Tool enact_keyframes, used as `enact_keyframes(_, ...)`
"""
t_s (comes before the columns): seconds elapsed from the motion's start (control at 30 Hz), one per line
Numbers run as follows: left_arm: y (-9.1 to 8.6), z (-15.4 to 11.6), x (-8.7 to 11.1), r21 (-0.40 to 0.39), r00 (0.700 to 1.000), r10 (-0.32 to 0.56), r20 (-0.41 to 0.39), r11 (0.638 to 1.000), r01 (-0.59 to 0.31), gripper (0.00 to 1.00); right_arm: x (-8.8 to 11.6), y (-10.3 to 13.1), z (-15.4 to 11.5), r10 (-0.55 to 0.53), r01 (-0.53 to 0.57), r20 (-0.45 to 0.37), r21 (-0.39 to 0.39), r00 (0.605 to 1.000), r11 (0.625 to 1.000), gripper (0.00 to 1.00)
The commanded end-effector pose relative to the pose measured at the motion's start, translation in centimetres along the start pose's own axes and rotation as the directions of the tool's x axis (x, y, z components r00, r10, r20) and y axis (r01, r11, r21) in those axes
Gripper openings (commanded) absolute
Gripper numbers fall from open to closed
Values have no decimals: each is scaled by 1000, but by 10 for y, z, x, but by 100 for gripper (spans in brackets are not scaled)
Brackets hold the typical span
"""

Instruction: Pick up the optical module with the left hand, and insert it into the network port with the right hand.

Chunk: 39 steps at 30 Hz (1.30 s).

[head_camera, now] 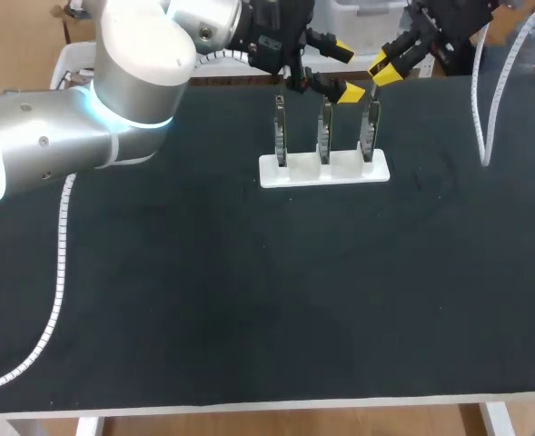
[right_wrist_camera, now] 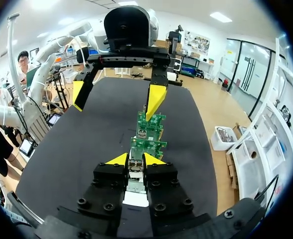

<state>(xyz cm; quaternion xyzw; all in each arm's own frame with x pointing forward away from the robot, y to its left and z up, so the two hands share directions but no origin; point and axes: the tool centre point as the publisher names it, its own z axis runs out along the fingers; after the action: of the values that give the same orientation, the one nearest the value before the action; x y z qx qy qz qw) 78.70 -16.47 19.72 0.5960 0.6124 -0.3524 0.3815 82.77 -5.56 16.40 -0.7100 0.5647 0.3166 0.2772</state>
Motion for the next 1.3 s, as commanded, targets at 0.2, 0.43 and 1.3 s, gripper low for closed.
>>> enact_keyframes(0.2,-1,0,-1,-2,1000,-1,-4,1000,1,100,4,-6,1,17,-18,-6,-269,1000,963,0)
enact_keyframes(0.43,-1,0,-1,-2,1000,-1,-4,1000,1,100,5,-4,2,25,-25,-2,-270,1000,963,0)
enact_keyframes(1.3,-1,0,-1,-2,1000,-1,-4,1000,1,100,14,-3,16,56,-48,21,-279,998,959,0)
